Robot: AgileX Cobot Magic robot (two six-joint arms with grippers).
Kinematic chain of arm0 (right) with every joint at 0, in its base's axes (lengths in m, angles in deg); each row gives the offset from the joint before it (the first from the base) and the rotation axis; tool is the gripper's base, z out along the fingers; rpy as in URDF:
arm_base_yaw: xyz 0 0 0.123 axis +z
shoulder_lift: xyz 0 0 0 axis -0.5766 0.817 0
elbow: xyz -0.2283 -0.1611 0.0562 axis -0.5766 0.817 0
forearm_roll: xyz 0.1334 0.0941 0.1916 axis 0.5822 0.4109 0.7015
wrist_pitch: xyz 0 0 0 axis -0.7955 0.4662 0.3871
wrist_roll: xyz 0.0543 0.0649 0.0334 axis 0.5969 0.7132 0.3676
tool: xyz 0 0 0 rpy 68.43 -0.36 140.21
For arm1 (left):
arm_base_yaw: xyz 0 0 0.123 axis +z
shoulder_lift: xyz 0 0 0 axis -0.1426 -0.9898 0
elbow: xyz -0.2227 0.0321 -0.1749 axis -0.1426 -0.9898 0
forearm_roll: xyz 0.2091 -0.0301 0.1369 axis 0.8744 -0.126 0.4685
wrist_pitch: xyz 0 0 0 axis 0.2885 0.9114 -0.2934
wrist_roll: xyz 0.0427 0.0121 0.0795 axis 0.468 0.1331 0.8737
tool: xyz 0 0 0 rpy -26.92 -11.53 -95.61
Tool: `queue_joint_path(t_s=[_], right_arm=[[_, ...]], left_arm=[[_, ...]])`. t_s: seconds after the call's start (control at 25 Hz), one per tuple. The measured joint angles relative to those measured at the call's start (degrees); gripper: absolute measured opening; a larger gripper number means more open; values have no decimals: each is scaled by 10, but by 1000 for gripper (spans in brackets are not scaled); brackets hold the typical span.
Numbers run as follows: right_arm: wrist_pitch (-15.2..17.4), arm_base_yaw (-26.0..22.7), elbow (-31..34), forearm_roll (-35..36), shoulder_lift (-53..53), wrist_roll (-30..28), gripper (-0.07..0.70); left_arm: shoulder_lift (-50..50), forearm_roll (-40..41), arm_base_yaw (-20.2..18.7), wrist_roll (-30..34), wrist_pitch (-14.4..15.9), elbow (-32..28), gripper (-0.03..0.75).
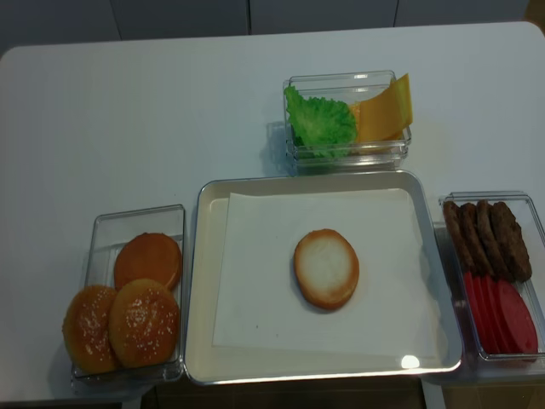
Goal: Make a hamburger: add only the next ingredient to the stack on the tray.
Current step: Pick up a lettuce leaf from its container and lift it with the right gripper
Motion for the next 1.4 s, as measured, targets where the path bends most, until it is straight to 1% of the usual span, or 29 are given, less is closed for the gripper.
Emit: queue_joint_path(t_s=[0.32, 0.68, 0.88, 0.92, 1.0, 1.24, 1.32, 1.4], right_arm=[[0, 0, 0, 0, 0, 1, 26], [0, 0, 0, 0, 0, 1, -3], [0, 0, 0, 1, 0, 1, 1], [0, 0, 0, 5, 0, 1, 15], [0, 0, 0, 20, 0, 1, 69], [-10, 0, 0, 44, 0, 1, 375], [-23, 0, -6, 44, 0, 2, 419], [-51, 0, -12, 45, 1, 4, 436]], left_arm=[[0, 0, 0, 0, 0, 0, 425], [0, 0, 0, 0, 0, 0, 425], [0, 0, 0, 0, 0, 0, 425], [0, 0, 0, 0, 0, 0, 425], [0, 0, 0, 0, 0, 0, 425], [0, 0, 0, 0, 0, 0, 425], [0, 0, 0, 0, 0, 0, 425], [0, 0, 0, 0, 0, 0, 425]])
